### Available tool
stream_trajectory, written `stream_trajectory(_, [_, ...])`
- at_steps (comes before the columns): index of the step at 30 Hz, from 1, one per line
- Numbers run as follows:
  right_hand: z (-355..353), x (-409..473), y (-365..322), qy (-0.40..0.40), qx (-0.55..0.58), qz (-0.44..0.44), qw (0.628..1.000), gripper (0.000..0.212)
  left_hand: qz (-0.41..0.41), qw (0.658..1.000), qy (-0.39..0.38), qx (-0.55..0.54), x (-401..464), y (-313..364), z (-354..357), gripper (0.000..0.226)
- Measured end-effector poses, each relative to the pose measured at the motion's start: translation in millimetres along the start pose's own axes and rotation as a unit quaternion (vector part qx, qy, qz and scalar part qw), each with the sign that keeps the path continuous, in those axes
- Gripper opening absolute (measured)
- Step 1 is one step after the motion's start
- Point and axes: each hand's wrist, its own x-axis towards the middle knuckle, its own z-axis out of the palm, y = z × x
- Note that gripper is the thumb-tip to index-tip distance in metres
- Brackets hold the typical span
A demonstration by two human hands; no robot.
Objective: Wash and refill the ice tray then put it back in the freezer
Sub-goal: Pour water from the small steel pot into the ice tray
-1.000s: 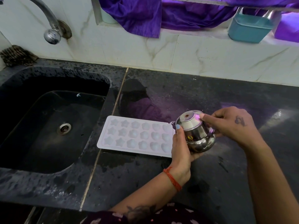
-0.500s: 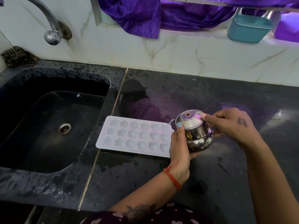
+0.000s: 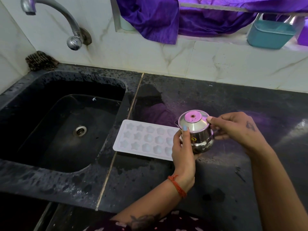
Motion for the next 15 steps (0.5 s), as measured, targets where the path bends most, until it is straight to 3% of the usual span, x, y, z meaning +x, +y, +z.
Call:
stream_trajectory(4, [22.3,1.2,-13.6,-0.014,-0.010,-0.011,1.000,0.033,0.013,1.000,0.022,-0.001,-1.0,12.1,-19.4,0.030])
stream_trajectory(15, [81.6,1.2,-46.5,-0.021,-0.071,-0.053,0.996,0.037,0.008,0.997,0.066,-0.028,1.6,37.8,-69.5,0.040])
